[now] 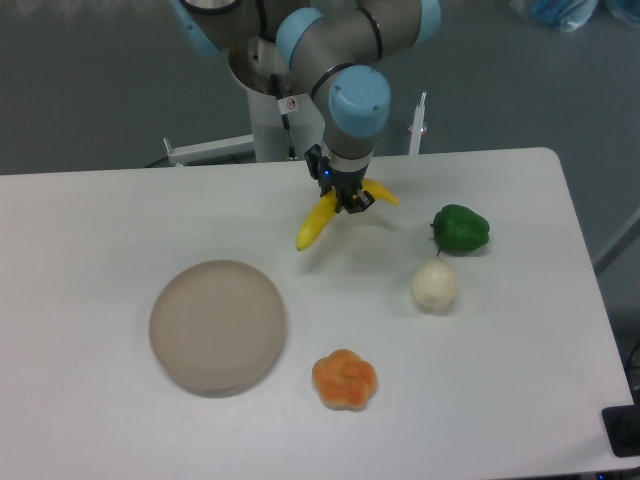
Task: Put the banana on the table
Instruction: 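Lower the held banana onto the table surface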
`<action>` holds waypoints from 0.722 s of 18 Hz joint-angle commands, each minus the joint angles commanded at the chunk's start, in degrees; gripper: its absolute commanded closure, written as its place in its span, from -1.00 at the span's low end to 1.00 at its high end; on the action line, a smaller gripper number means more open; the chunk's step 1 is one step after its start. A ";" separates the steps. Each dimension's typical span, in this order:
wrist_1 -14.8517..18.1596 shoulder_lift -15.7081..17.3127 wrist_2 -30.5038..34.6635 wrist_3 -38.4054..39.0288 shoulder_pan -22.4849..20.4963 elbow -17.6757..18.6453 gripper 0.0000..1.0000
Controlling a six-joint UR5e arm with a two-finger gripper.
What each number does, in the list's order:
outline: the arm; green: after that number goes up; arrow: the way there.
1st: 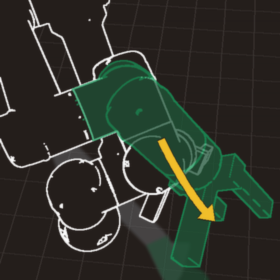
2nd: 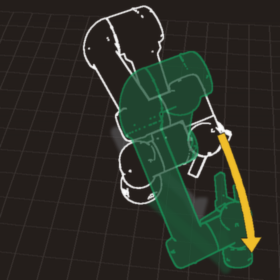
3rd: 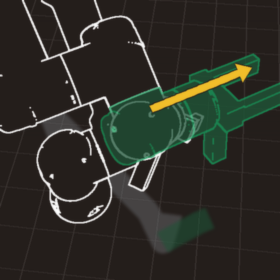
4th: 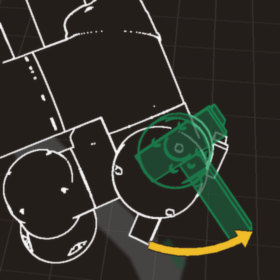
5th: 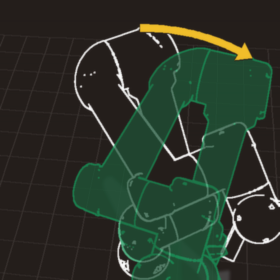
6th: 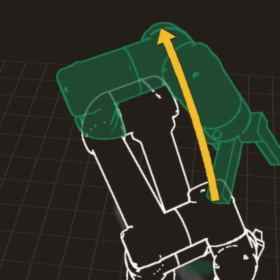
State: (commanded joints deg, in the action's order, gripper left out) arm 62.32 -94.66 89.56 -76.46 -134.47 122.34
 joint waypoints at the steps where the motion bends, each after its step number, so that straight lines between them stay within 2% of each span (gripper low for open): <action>1: -0.18 -0.70 -0.09 -0.44 0.00 -0.17 0.82; 6: -8.43 -3.95 0.00 -0.53 0.00 1.67 0.77; 10: -8.53 -4.31 0.00 -0.53 0.09 2.02 0.71; 12: -8.53 -4.57 -0.09 -0.53 0.09 2.02 0.45; 13: -8.53 -4.57 -0.26 -0.53 0.09 1.85 -0.11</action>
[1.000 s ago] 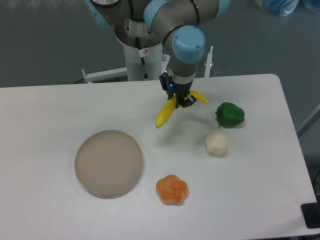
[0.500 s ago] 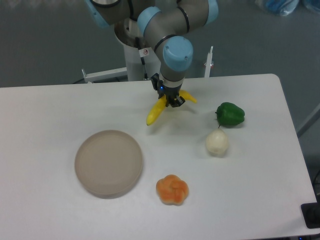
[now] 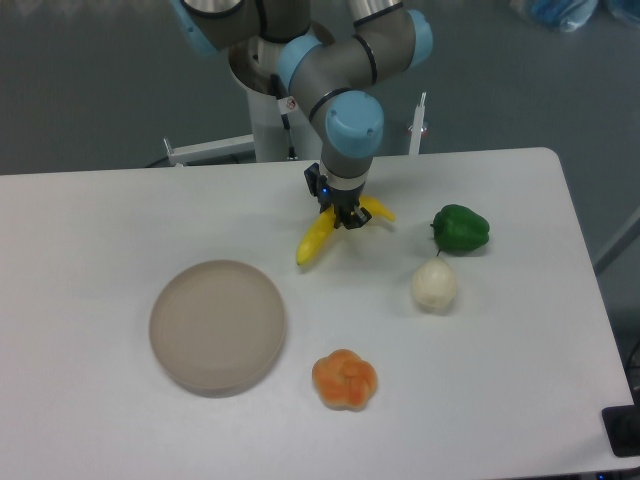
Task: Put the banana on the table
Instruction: 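Lower the held banana onto the table surface, then open the gripper to release the banana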
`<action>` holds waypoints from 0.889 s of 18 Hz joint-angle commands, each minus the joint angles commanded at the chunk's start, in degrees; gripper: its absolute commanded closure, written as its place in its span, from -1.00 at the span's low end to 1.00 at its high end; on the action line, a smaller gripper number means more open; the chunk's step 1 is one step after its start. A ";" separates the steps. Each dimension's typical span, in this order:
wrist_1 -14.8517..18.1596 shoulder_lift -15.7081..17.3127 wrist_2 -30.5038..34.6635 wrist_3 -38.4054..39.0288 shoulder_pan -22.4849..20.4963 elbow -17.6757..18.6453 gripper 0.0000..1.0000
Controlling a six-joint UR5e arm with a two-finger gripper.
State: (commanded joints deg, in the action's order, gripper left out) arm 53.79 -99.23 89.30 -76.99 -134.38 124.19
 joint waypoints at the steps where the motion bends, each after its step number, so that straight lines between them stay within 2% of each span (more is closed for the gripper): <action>1: 0.00 -0.09 -0.09 0.00 0.00 -0.09 -0.47; 2: 0.00 -0.17 0.00 0.00 0.00 -0.26 -0.86; 3: 0.00 -0.18 -0.09 0.09 0.00 -0.35 -0.98; 8: 0.09 0.35 0.00 0.61 -0.09 -1.49 -1.00; 10: 0.44 0.70 -0.09 0.53 -0.09 -3.51 -1.00; 11: 0.44 0.79 -0.26 0.53 -0.17 -4.74 -1.00; 15: 1.32 -0.70 0.26 0.53 -0.88 -14.04 -1.00; 16: 1.32 -0.96 0.26 0.44 -1.14 -15.46 -1.00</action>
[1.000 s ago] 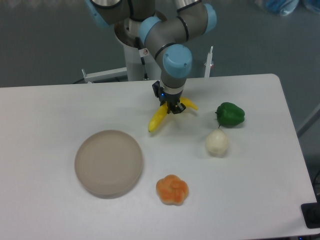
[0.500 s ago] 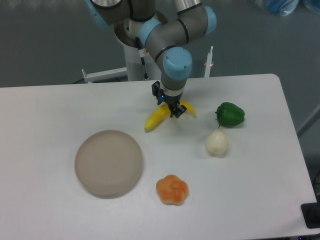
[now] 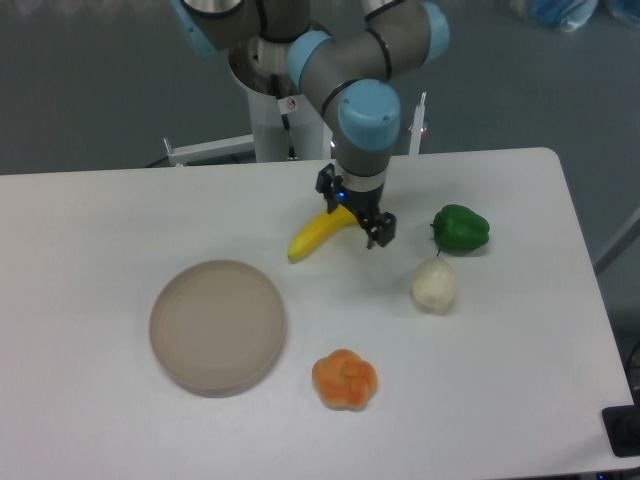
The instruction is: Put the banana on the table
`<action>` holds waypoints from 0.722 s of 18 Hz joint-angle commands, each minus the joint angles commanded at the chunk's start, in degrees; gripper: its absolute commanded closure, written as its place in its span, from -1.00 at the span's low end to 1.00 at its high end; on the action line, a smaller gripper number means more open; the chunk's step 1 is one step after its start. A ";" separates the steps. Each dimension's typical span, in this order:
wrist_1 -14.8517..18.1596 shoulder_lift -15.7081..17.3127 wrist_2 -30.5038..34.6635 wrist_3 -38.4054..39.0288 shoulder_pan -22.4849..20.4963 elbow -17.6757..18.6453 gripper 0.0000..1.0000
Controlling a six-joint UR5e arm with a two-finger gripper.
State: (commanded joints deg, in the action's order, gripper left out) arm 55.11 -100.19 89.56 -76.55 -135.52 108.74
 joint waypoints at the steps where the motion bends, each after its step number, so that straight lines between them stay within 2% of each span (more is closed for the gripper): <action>1: 0.17 -0.44 0.17 0.00 -0.26 -1.49 -1.00; 3: 3.41 -1.84 0.18 -0.52 -1.75 -5.79 -1.00; 6: 11.14 -5.88 0.35 -0.79 -2.90 -15.45 -1.00; 9: 16.51 -10.45 0.26 -0.79 -3.87 -23.81 -1.00; 10: 17.57 -12.38 0.18 -0.88 -4.48 -26.70 -1.00; 13: 17.22 -16.60 0.26 -3.14 -5.54 -30.58 -1.00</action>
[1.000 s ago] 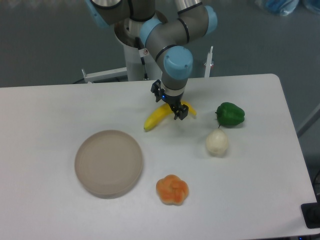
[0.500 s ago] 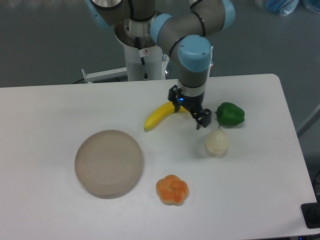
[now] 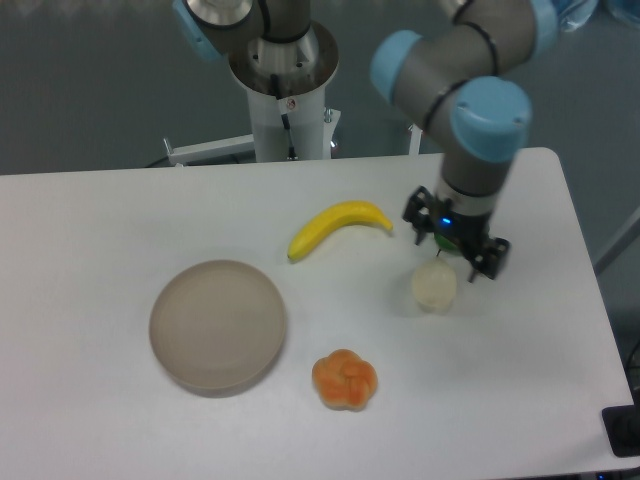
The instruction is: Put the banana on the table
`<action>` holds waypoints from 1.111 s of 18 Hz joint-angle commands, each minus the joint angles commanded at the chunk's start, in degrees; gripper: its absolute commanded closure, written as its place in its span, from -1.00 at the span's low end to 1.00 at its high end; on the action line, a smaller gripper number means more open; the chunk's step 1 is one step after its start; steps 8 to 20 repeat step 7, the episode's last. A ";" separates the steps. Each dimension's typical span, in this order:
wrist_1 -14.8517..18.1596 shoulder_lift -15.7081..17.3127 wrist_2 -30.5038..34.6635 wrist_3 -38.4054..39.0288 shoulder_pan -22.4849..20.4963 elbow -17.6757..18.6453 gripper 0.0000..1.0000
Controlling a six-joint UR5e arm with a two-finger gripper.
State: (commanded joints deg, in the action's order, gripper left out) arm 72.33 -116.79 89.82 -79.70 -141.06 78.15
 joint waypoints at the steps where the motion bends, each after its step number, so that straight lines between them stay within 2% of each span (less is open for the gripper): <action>1: 0.35 -0.45 0.09 -2.81 -0.53 -0.97 -1.00; 20: 0.35 -0.28 0.09 -3.27 -0.62 -0.63 -1.00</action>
